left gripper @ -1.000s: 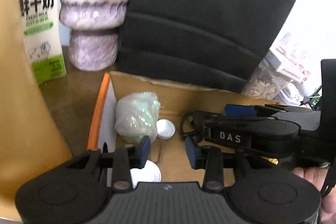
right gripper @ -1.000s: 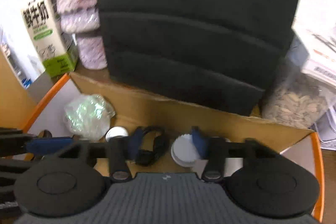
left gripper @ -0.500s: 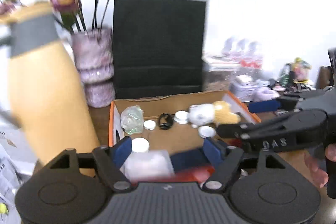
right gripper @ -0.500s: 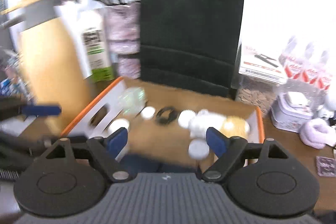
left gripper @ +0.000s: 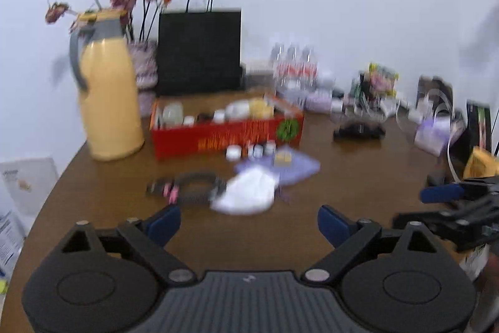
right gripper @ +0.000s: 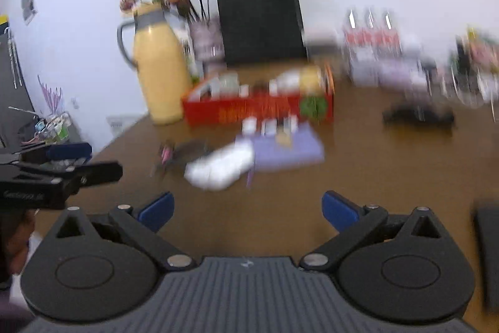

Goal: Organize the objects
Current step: 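Move both tools back toward the purple cloth, then grasp the yellow block with the right tool while the left tool grasps a white cap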

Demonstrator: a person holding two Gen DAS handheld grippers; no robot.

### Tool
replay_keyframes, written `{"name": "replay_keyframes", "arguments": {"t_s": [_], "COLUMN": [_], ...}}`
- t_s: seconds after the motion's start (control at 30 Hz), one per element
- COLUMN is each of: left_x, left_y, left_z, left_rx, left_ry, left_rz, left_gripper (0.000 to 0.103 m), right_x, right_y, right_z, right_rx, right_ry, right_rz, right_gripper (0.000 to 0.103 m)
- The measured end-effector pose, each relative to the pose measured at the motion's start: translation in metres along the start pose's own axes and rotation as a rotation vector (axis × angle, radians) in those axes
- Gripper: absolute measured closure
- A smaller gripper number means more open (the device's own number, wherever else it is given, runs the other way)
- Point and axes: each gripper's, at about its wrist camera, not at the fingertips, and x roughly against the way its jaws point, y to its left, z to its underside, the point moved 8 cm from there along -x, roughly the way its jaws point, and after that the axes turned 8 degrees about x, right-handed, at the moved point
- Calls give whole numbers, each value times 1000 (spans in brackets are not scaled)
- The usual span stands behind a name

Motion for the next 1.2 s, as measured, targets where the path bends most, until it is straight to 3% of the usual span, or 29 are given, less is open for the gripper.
{"name": "replay_keyframes", "arguments": {"t_s": [0.13, 0.3, 0.57, 0.83, 0.93, 1.07, 1.2], "left_x": [2, -5, -50, -132, -176, -237, -283], "left_y": [8, 19, 40, 40, 41, 39, 32], "left_z": [18, 12, 14, -38, -61, -86, -89], "left_rx": [8, 51, 105, 13, -22, -81, -129], "left_ry": [50, 29, 103, 57, 75, 112, 151], "left_rz": [-36, -76, -101, -5, 13, 19, 37], "left_gripper": [8, 8, 8, 9, 15, 45, 55], "right_x": [14, 7, -31, -87, -124, -184, -233], "right_y": [14, 13, 3, -18, -31, -47, -57], "right_z": [36, 24, 20, -18, -42, -72, -83], "right_rx": [40, 52, 38, 105, 118, 138, 184], "right_ry": [59, 14, 41, 14, 3, 22, 70], "right_rz": [18, 76, 67, 100, 81, 59, 51], "right_gripper": [0, 0, 2, 15, 24, 41, 56]}}
